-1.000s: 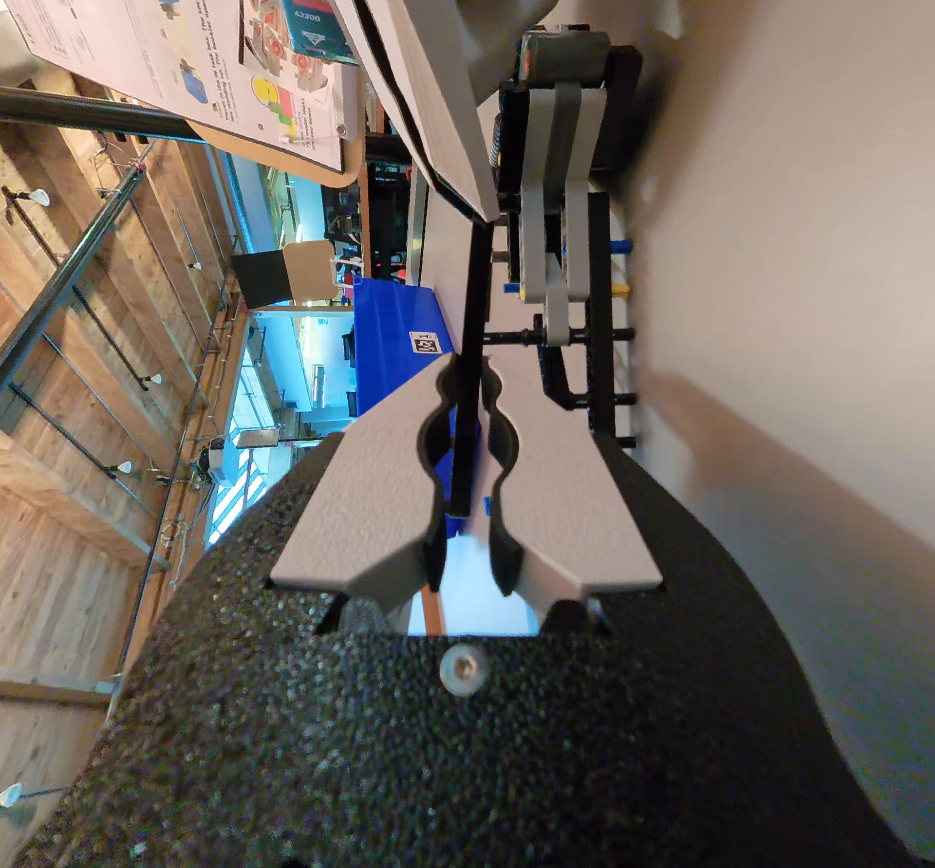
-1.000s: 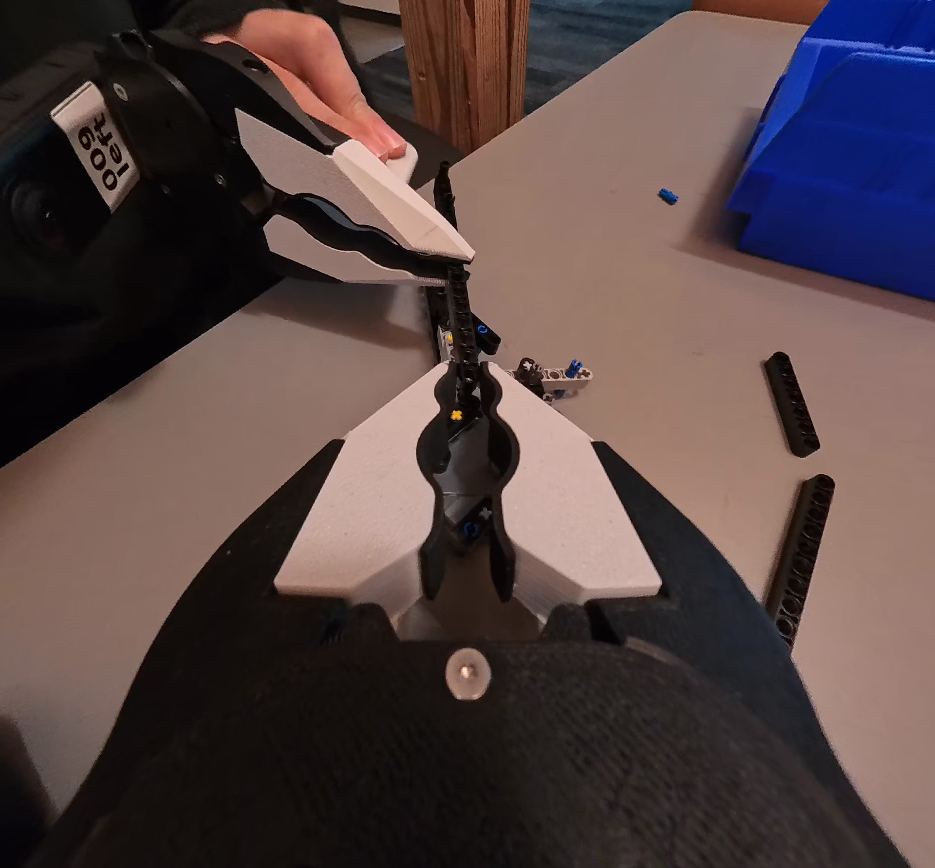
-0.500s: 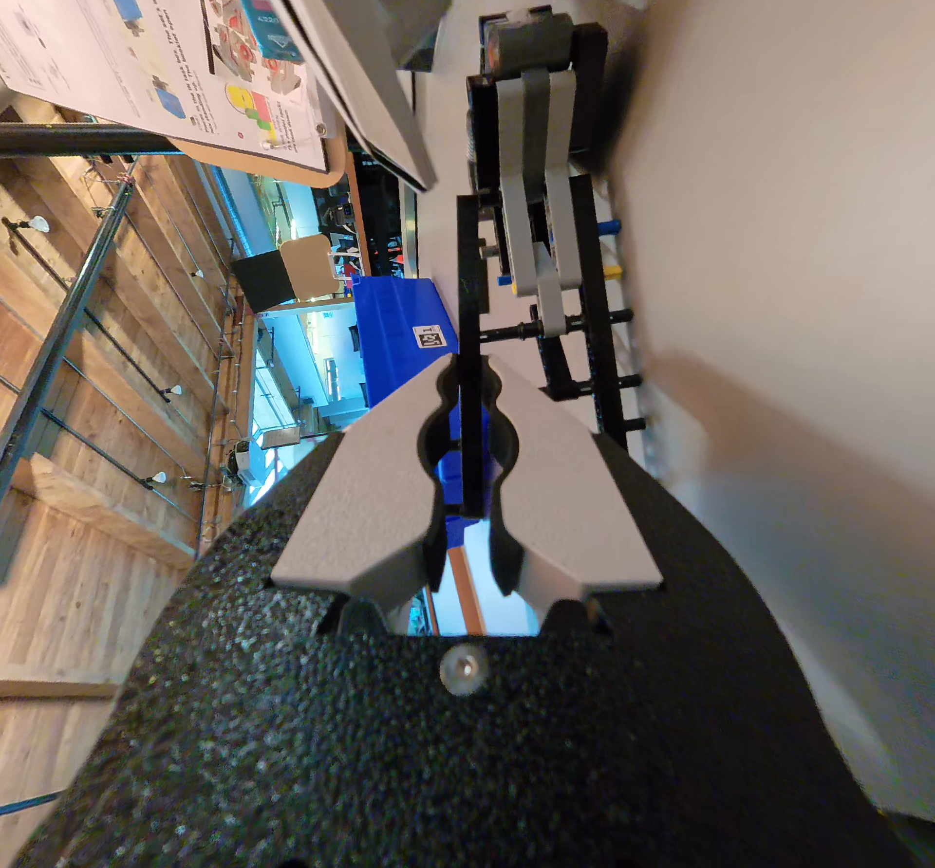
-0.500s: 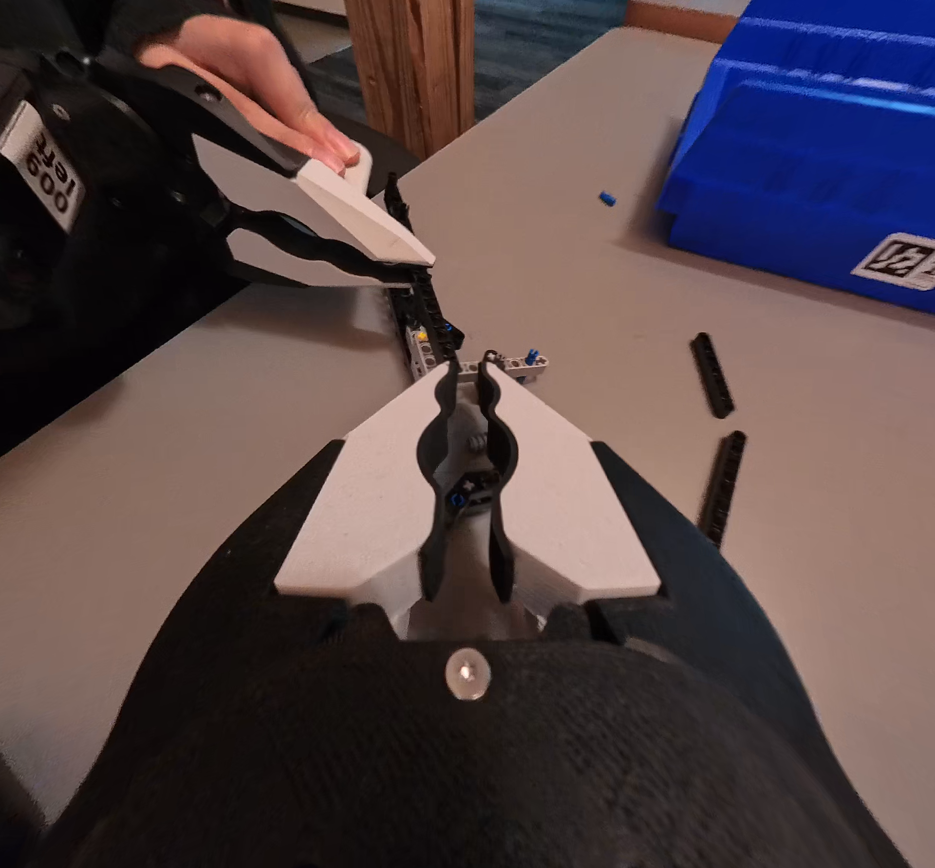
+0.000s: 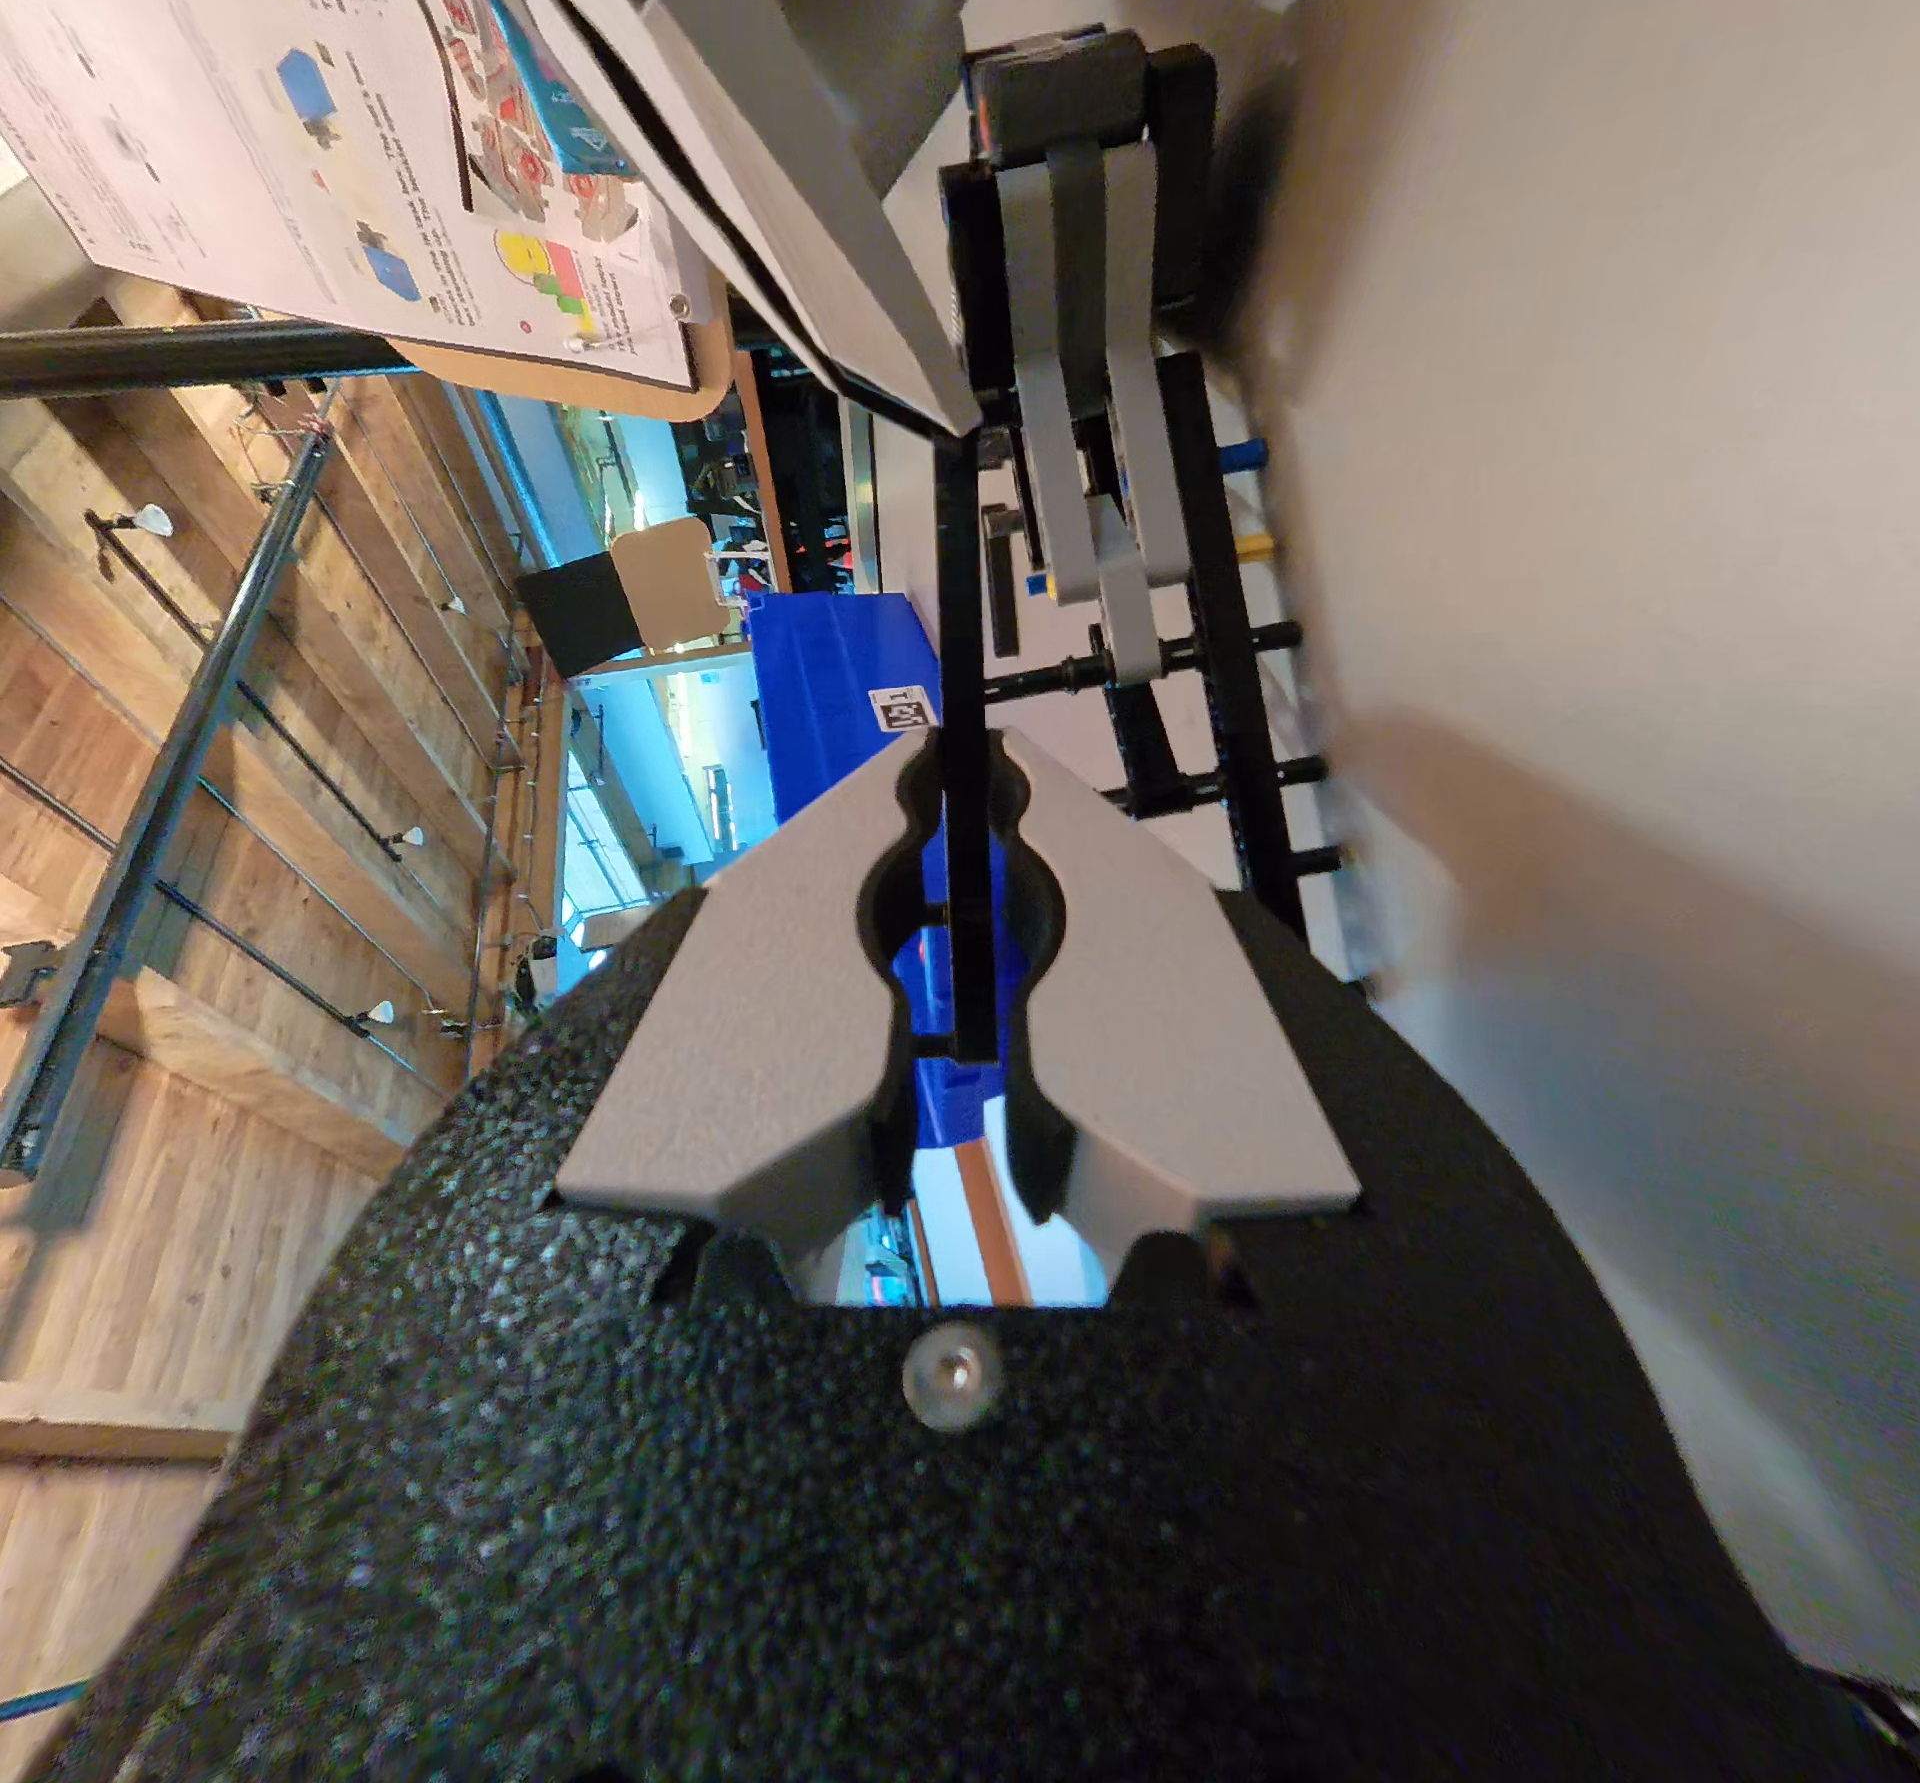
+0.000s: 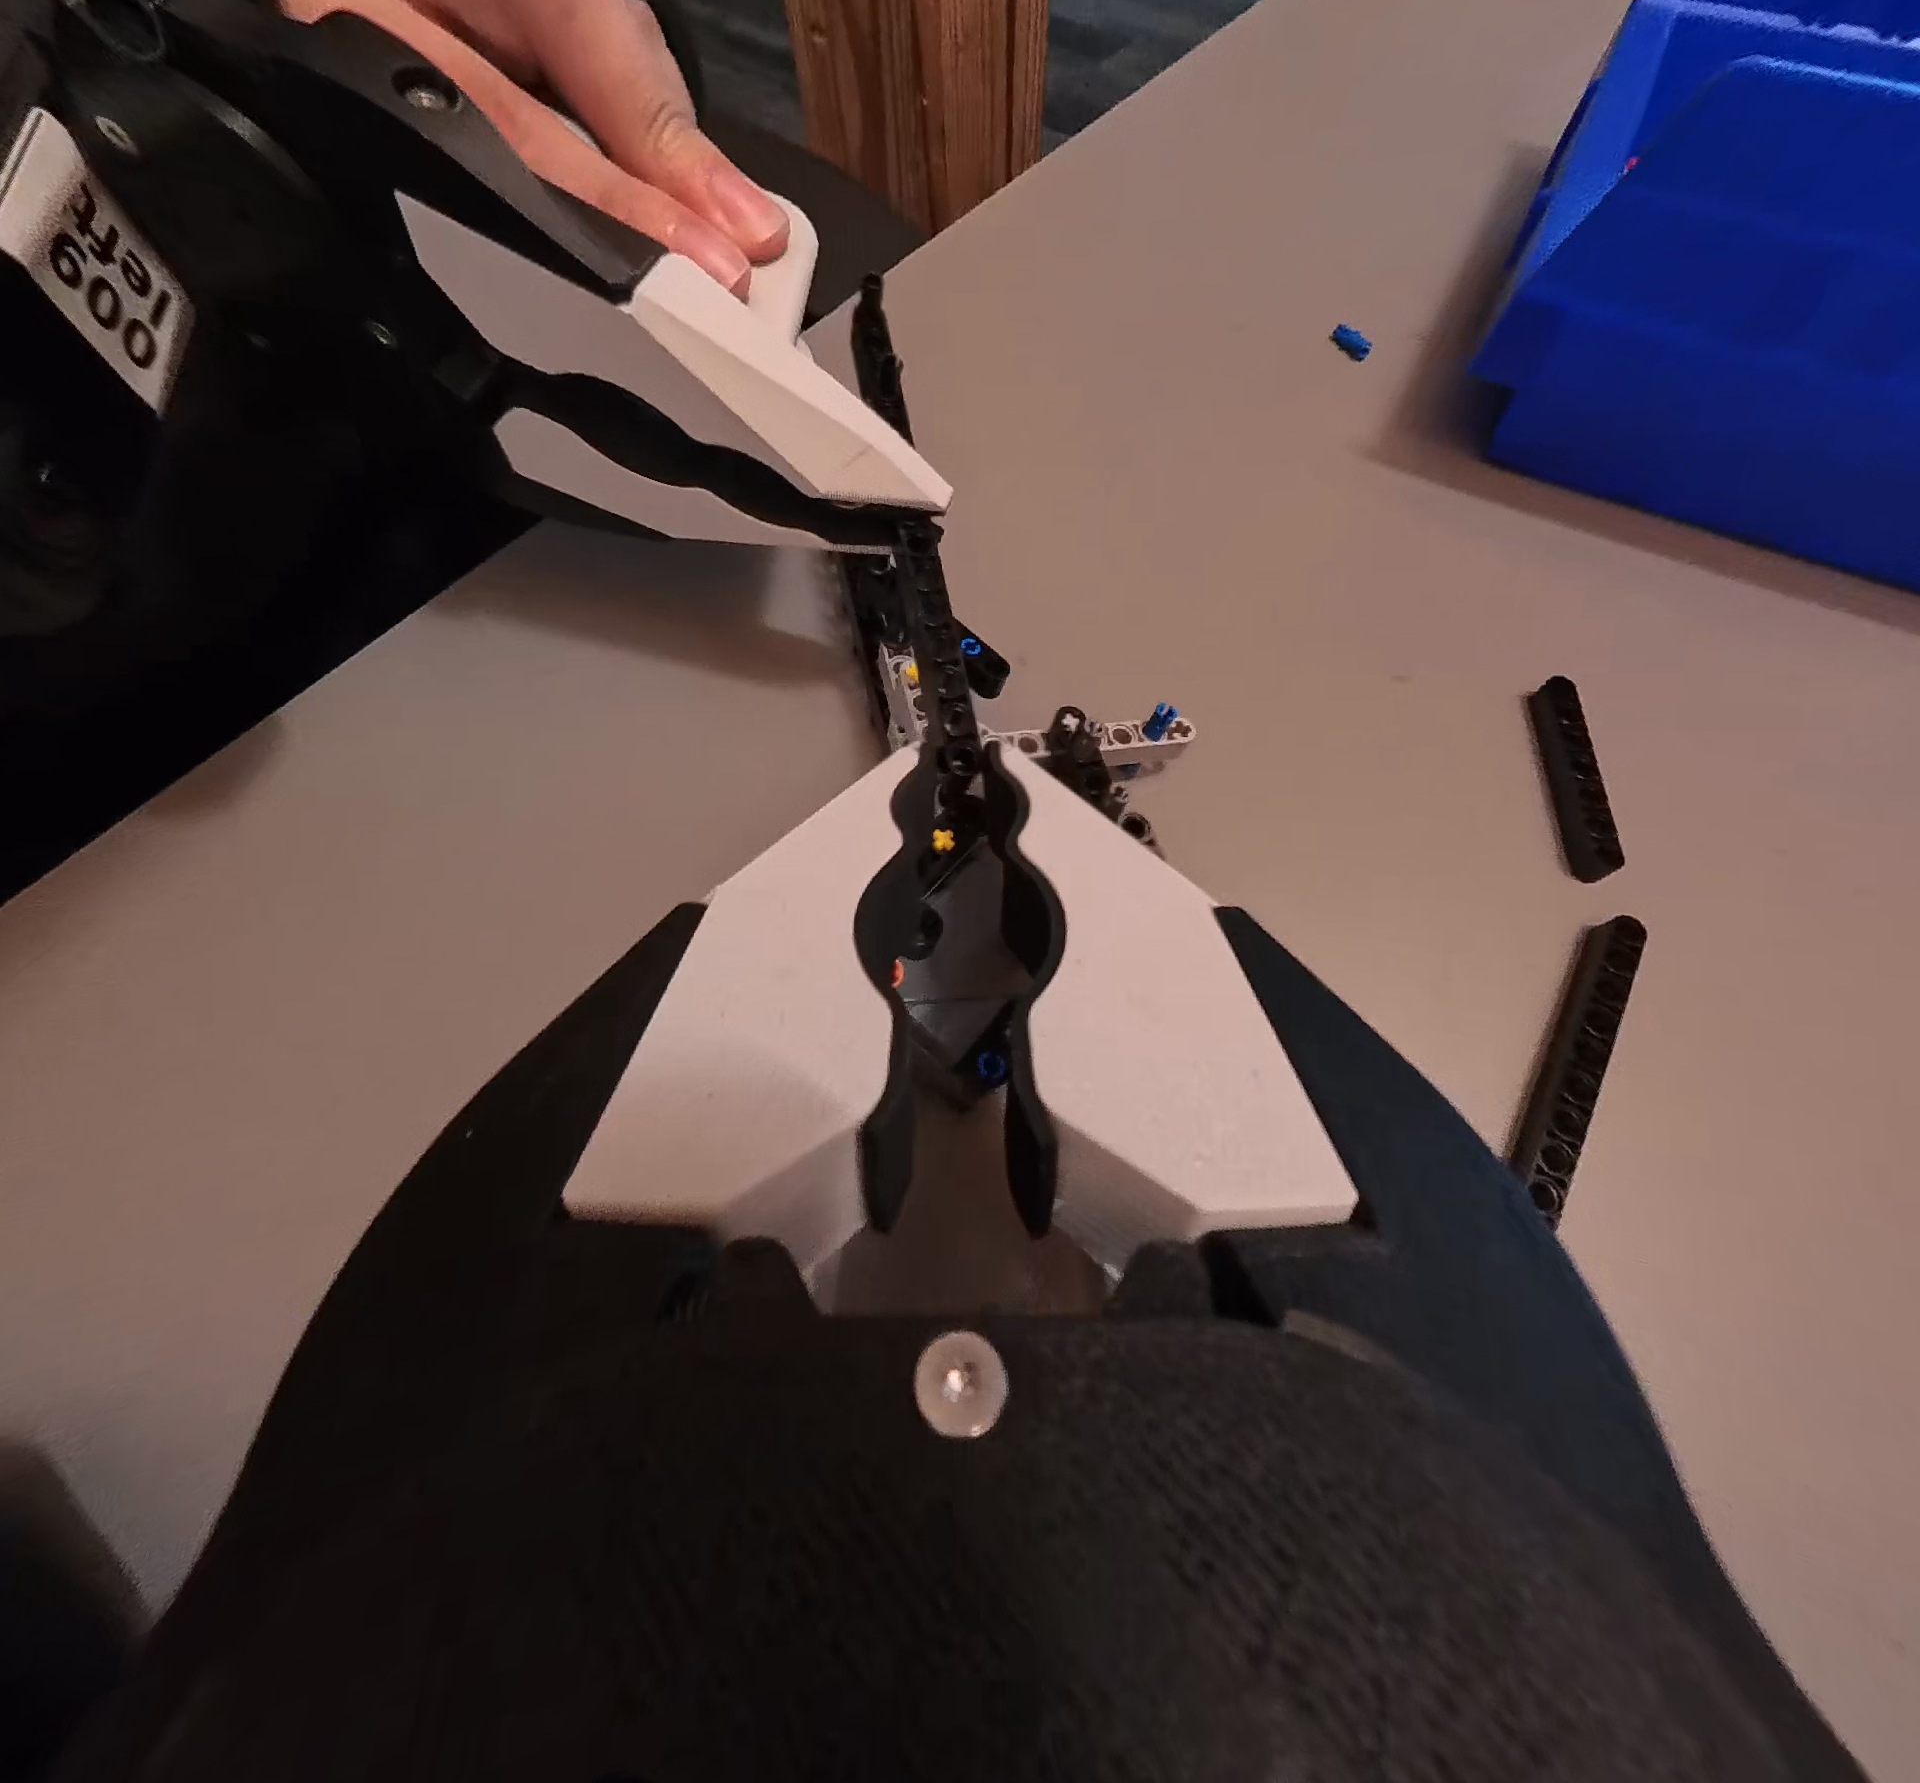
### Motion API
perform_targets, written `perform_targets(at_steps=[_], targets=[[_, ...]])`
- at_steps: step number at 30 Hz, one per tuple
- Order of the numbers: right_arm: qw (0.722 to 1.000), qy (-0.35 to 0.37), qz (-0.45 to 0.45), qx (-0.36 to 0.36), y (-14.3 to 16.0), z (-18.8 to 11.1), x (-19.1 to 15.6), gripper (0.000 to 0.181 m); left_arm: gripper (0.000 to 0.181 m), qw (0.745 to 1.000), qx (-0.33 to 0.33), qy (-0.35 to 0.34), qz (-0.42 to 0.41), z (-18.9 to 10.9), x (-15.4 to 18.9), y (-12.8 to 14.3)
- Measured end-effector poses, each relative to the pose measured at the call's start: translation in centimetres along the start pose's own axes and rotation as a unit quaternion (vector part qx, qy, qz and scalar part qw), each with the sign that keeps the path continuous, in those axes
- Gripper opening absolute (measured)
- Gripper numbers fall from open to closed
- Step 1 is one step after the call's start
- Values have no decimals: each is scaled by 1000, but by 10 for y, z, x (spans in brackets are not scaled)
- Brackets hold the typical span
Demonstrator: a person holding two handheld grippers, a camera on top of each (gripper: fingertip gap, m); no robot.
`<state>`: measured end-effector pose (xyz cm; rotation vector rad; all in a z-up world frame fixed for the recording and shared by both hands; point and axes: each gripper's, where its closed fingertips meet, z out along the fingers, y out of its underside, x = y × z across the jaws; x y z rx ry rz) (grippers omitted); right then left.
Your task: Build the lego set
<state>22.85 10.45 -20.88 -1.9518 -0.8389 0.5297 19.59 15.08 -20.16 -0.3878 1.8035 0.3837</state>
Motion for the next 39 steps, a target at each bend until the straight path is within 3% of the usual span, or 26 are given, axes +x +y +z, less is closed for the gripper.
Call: perform_targets(at_steps=[9,15,19,24,27,31,32,33,34,39], targets=[[999,20,-25,-12,-6,-5,0,11,5,998,8,-2,58,-1,1,-4],[998,-1,-51,-34,-10,10,-10,14,5,999,13,-3,40,-1,1,-5],[993,24,-108,-35,-15,14,-8,10,5,999,12,-9,33,-1,1,-5],[965,112,-231,-51,-31,19,-6,5,5,1000,7,-4,25,0,0,-5],[930,193,-298,-98,-30,22,-1,4,5,999,4,-12,33,0,-1,-6],[900,248,-335,-126,-31,22,-7,0,5,999,6,-15,31,0,-1,-6],[891,264,-343,-135,-31,20,-6,5,5,999,7,-17,32,0,-1,-6],[890,257,-345,-153,-25,21,-10,31,5,999,9,-18,33,-1,-1,-6],[887,265,-338,-171,-20,20,-9,44,5,999,10,-18,33,-1,-2,-6],[860,324,-347,-186,-15,23,-3,23,6,999,10,-19,30,-1,-3,-6]])
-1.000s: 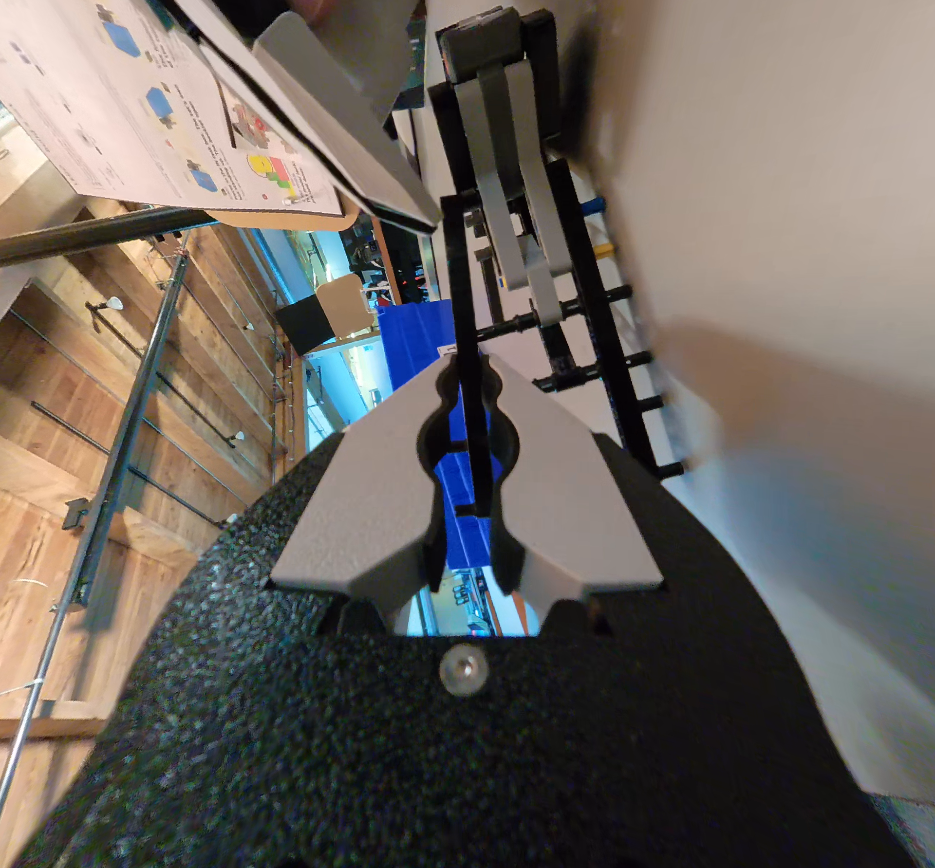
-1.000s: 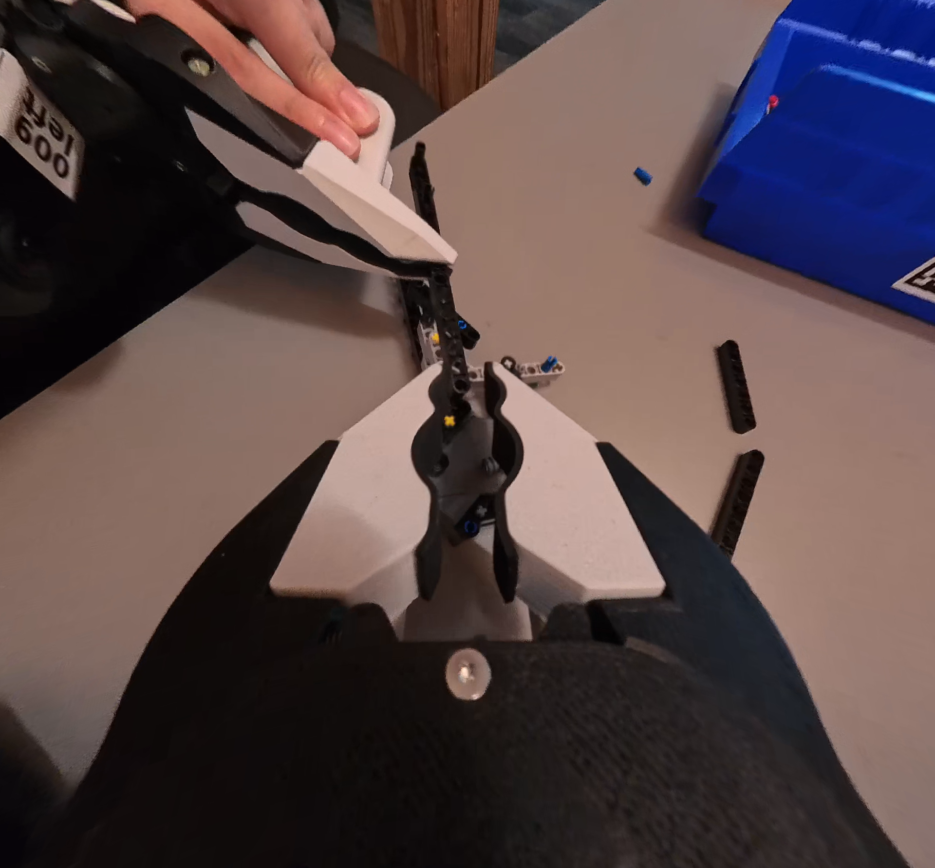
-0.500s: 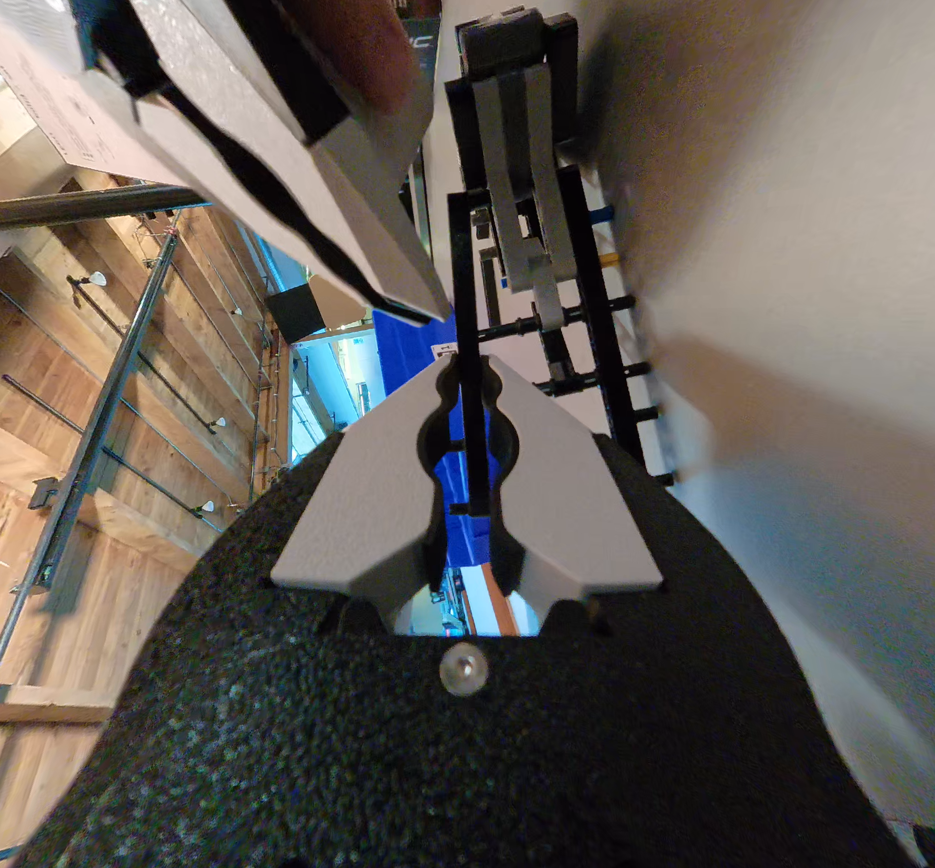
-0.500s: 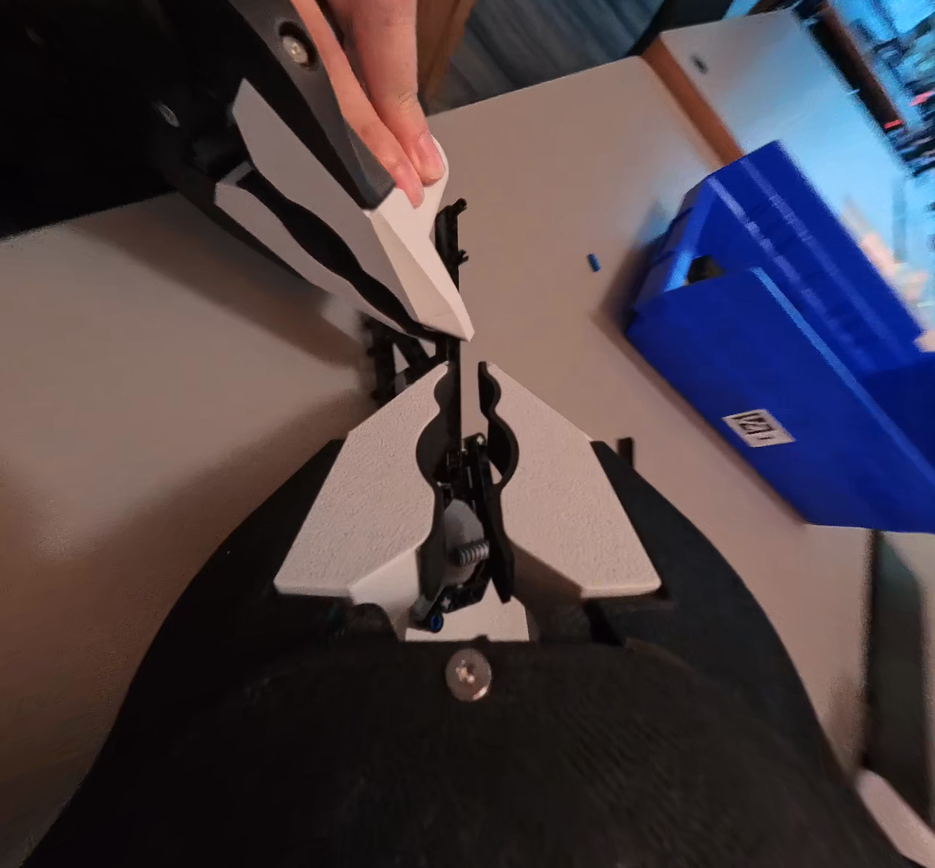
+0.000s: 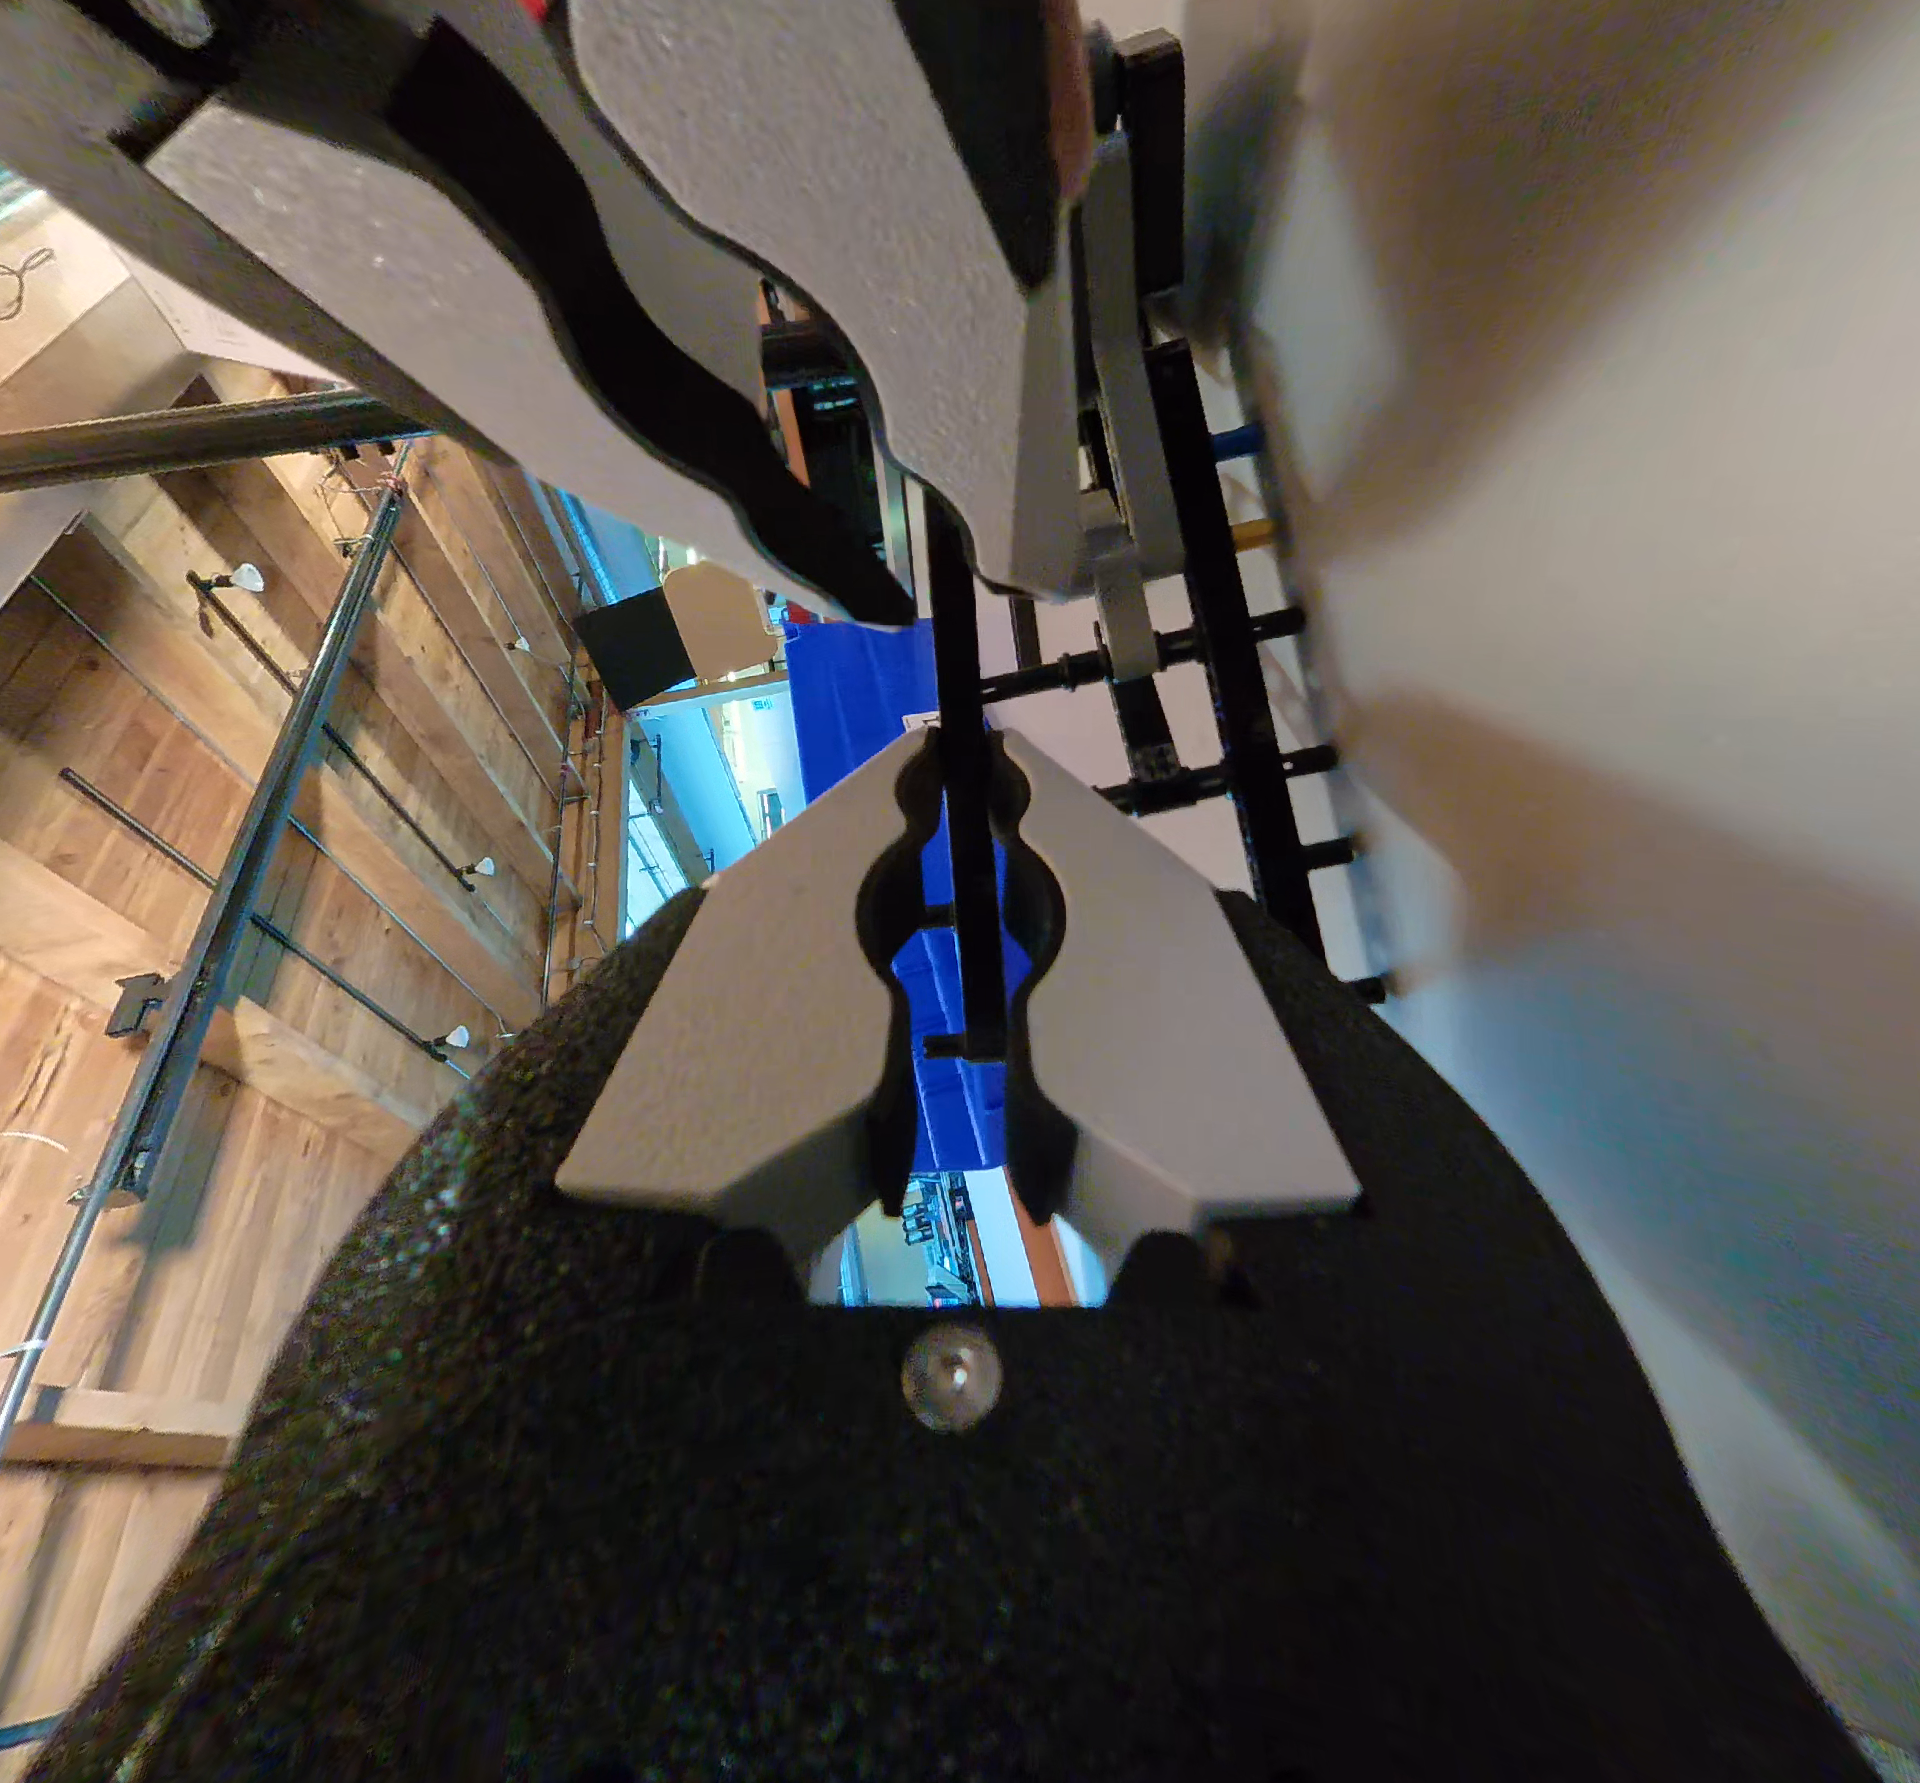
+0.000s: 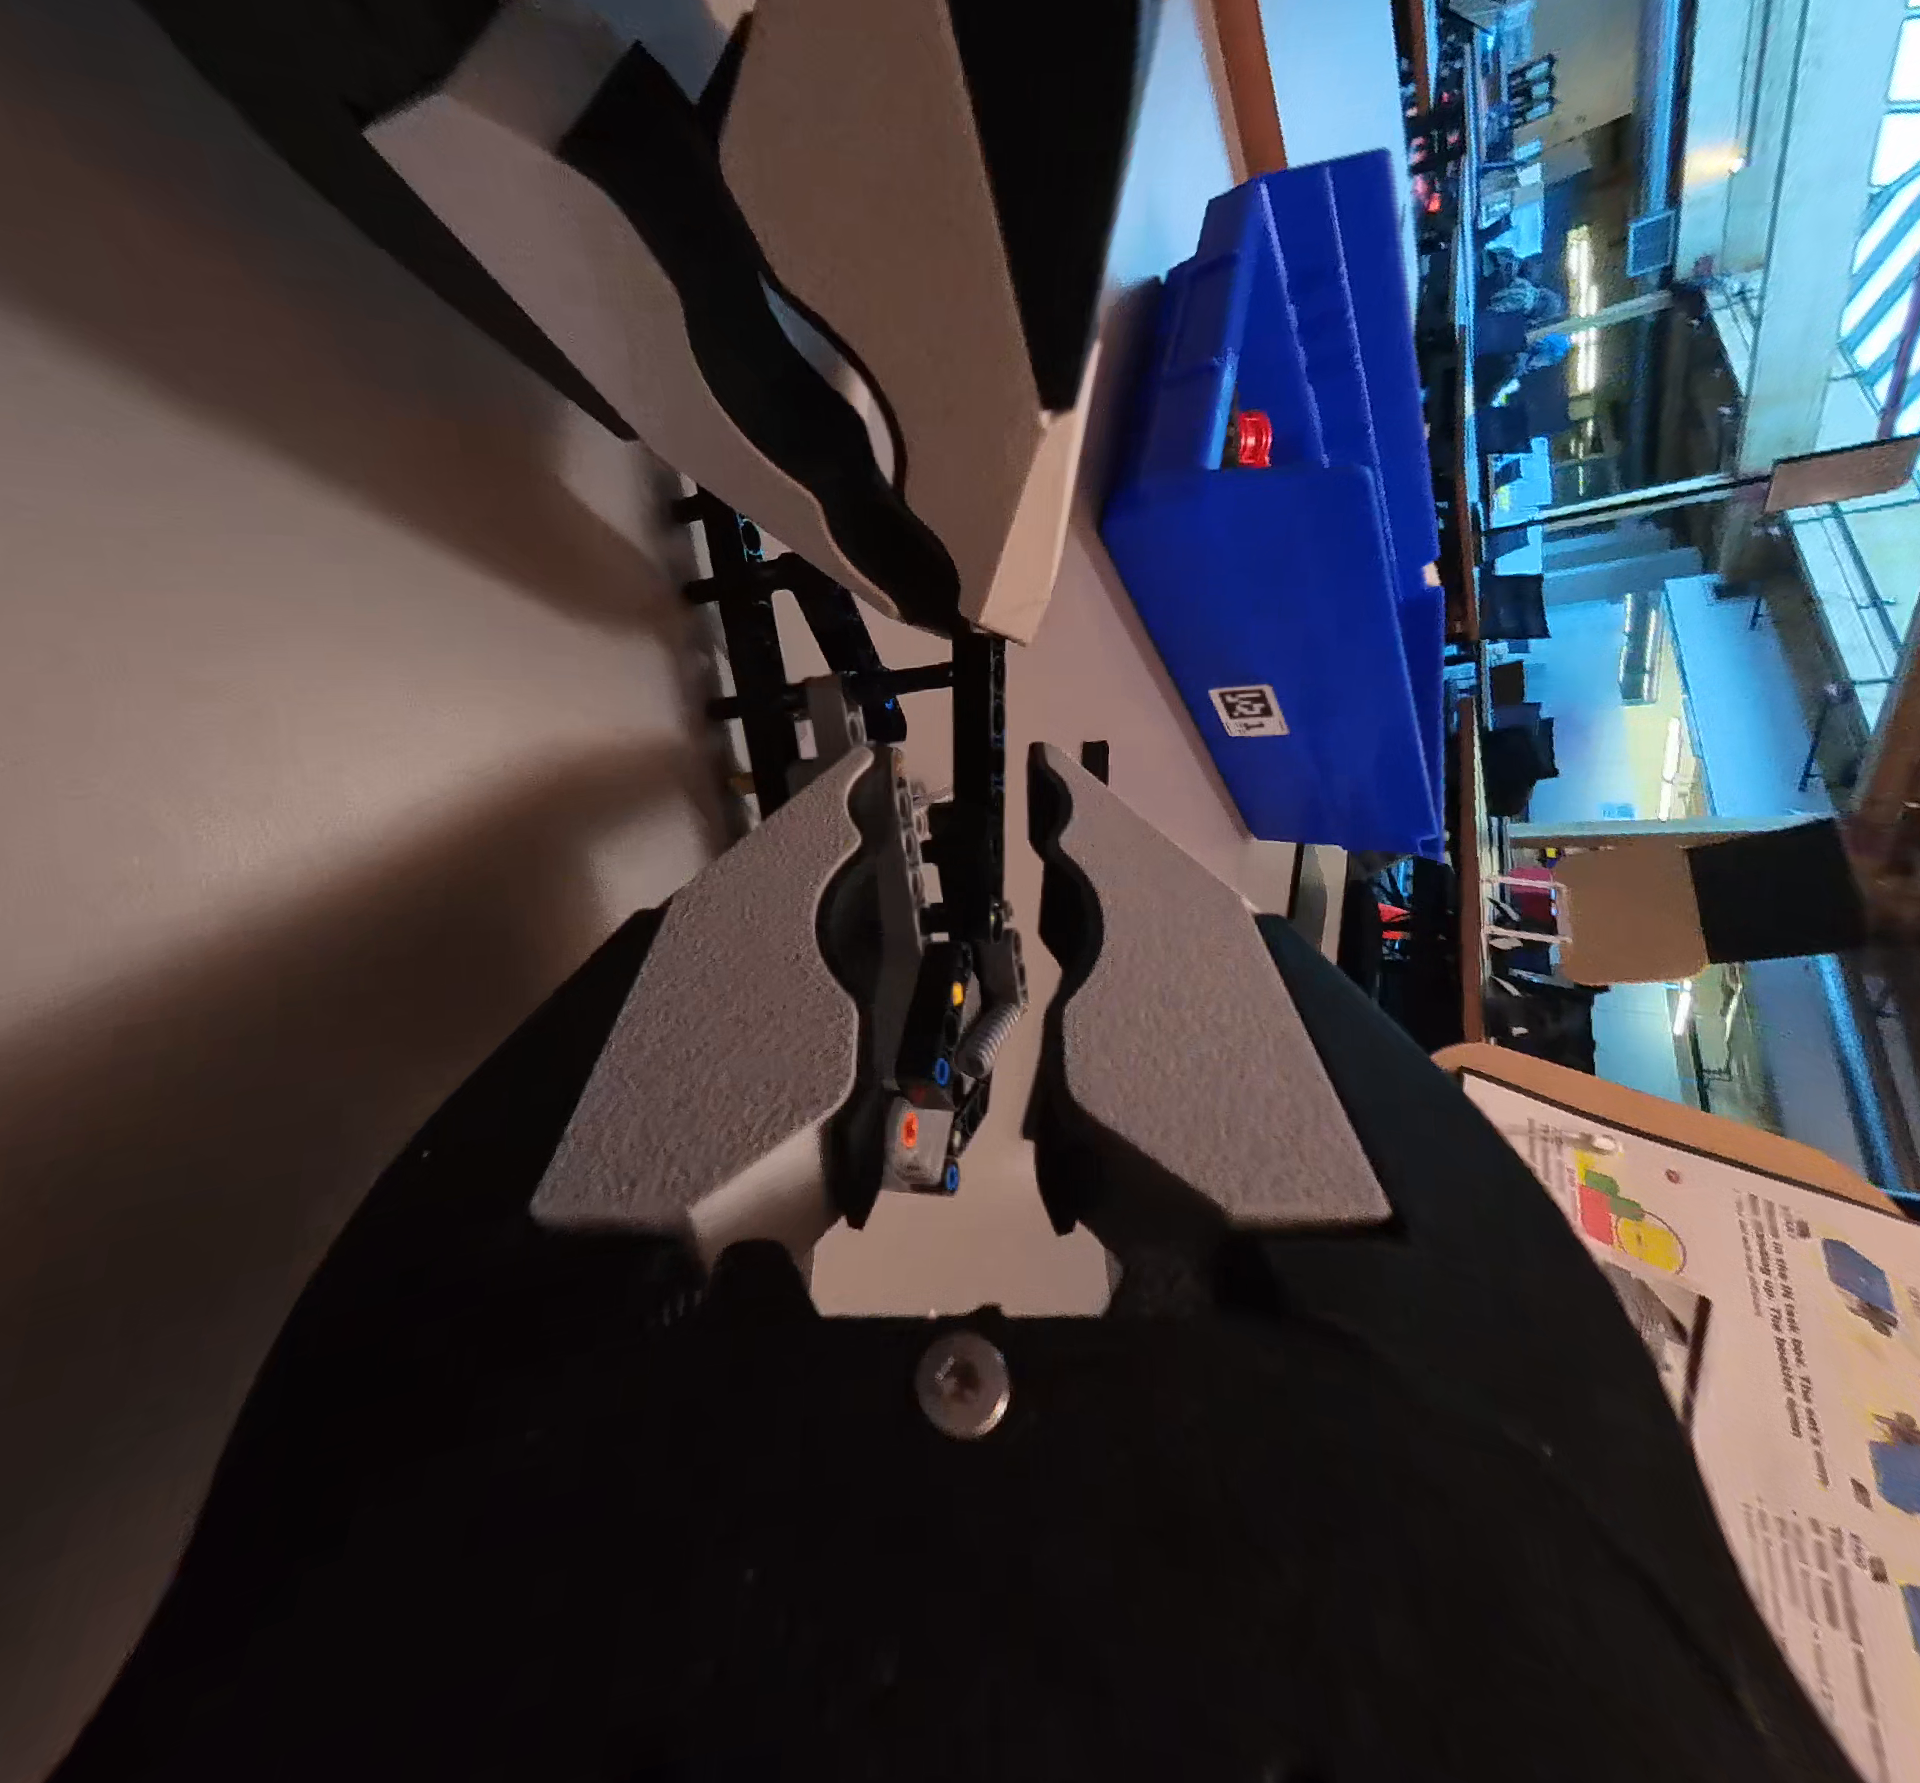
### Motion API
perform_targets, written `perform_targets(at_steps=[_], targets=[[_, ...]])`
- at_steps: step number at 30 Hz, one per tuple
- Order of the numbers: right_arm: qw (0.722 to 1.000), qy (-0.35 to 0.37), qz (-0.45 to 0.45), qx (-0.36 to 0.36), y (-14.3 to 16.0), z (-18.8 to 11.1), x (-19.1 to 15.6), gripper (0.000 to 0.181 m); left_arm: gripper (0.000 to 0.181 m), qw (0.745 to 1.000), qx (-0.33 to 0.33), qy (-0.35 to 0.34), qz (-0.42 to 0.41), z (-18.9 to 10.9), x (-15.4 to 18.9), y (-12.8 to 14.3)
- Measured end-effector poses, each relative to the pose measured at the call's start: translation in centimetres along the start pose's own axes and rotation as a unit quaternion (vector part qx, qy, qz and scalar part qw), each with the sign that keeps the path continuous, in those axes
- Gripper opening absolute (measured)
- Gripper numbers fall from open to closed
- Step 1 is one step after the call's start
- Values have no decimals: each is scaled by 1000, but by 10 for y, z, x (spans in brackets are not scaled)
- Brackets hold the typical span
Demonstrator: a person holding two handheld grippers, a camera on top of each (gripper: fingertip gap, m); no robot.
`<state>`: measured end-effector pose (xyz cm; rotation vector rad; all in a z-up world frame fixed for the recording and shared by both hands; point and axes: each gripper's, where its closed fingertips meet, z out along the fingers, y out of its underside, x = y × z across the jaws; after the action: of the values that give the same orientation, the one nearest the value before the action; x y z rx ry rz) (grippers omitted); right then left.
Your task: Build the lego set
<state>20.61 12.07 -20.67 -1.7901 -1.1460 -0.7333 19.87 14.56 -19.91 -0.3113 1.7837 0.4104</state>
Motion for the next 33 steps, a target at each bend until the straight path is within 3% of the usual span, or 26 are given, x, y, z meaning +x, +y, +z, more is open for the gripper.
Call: perform_targets(at_steps=[5,13,33], targets=[[999,42,23,-16,1,1,4,15,6,1000,-1,-2,6,0,-1,-1],[995,90,-27,-33,-6,8,7,6,6,1000,5,-5,13,-2,-3,-4],[995,77,-48,-49,-9,8,5,5,7,999,36,-22,-18,-13,-5,-7]])
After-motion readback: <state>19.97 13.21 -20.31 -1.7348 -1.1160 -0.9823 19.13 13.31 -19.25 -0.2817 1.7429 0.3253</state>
